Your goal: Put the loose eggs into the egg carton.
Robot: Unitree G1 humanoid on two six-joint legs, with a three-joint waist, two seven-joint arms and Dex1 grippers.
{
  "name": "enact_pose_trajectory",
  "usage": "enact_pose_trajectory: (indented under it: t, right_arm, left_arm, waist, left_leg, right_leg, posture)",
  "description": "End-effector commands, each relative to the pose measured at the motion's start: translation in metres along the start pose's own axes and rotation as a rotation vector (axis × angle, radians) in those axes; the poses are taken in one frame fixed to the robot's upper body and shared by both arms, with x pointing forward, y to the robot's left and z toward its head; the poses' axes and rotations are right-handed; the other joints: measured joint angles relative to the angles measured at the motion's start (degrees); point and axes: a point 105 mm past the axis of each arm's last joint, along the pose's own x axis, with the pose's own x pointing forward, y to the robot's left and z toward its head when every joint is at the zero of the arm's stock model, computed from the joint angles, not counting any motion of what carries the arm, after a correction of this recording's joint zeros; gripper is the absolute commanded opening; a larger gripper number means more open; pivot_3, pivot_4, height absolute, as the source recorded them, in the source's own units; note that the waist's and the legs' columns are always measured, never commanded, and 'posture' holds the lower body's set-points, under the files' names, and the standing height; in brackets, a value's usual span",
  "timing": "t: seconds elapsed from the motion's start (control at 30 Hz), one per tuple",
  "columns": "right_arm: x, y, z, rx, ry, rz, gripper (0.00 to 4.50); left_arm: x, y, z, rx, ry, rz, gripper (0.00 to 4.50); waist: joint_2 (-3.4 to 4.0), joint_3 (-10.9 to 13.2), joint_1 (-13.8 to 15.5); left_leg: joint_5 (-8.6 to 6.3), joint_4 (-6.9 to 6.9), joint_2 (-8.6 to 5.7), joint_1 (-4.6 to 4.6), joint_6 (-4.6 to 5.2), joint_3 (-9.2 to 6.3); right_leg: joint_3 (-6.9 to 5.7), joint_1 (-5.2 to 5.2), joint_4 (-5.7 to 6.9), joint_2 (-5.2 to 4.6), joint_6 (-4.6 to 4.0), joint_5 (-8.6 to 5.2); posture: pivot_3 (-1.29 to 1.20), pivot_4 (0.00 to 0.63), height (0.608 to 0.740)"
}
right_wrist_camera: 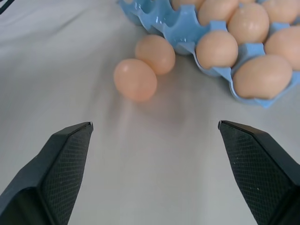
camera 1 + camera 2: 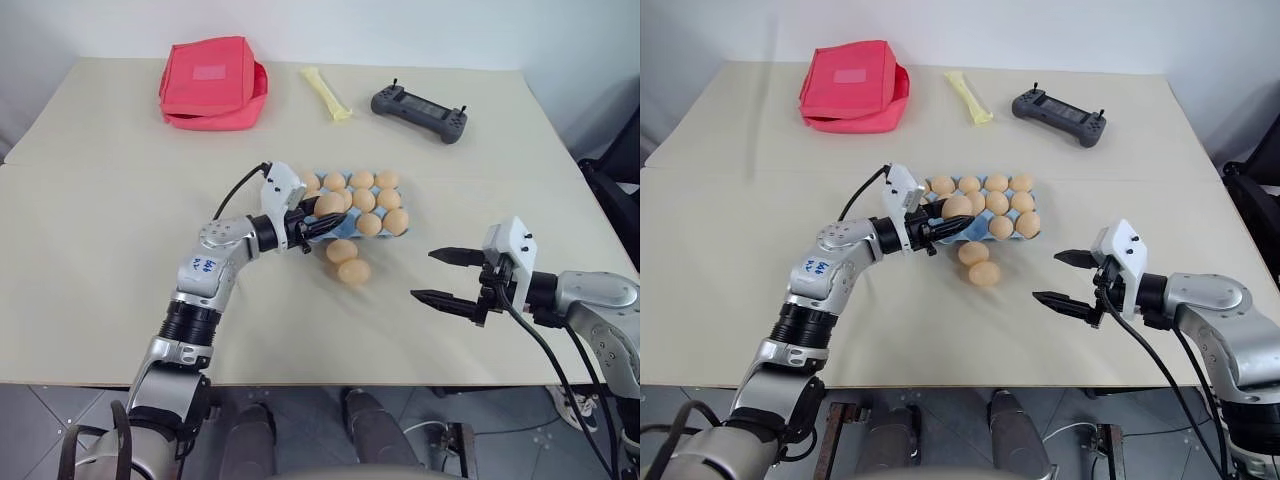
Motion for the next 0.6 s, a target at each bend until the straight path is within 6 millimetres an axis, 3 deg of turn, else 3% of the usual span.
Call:
enact_pose_trajectory:
  t: [0.03,0.07,0.3,0.37,0.6]
  right_arm:
    - [-0.006,0.003,0.013,-0.043,-0.032,-0.015,4.5]
    - [-0.007,0.003,0.012,-0.042,-0.032,-0.017,4.5]
    - [-0.008,0.004,0.012,-0.041,-0.032,-0.024,4.5]
    - [-0.008,0.003,0.013,-0.042,-0.032,-0.024,4.5]
    - [-0.007,0.001,0.015,-0.048,-0.034,-0.017,4.5]
  left_arm:
    - [0.01,-0.002,0.013,0.057,-0.036,-0.026,1.73]
    - [0.012,-0.004,0.012,0.061,-0.035,-0.032,1.73]
    - [0.018,-0.003,0.01,0.063,-0.032,-0.029,4.05]
    - [0.017,-0.004,0.01,0.061,-0.032,-0.031,4.49]
    - [0.004,-0.005,0.025,0.067,-0.091,-0.025,4.49]
  waist:
    - [0.0,0.0,0.1]
    - [0.0,0.0,0.1]
    - [0.0,0.0,0.2]
    - [0.0,0.0,0.2]
    - [0.0,0.0,0.2]
  left_leg:
    - [0.0,0.0,0.0,0.0,0.0,0.0]
    - [0.0,0.0,0.0,-0.01,0.0,0.0]
    - [0.0,0.0,-0.01,-0.01,-0.01,0.0]
    - [0.0,0.0,-0.01,-0.01,-0.01,0.0]
    - [0.0,-0.01,-0.01,-0.01,-0.01,0.0]
  right_leg:
    - [0.0,0.0,0.0,0.0,0.0,0.0]
    - [0.0,0.0,0.0,0.0,0.0,0.0]
    - [0.0,0.0,-0.03,0.0,-0.01,-0.01]
    - [0.0,0.0,-0.02,0.0,-0.01,0.0]
    - [0.0,0.0,-0.02,0.0,0.02,0.01]
  posture:
    - [0.0,0.15,0.74]
    - [0.0,0.15,0.74]
    - [0.0,0.15,0.74]
    - [0.0,0.15,0.74]
    - [0.0,0.15,0.74]
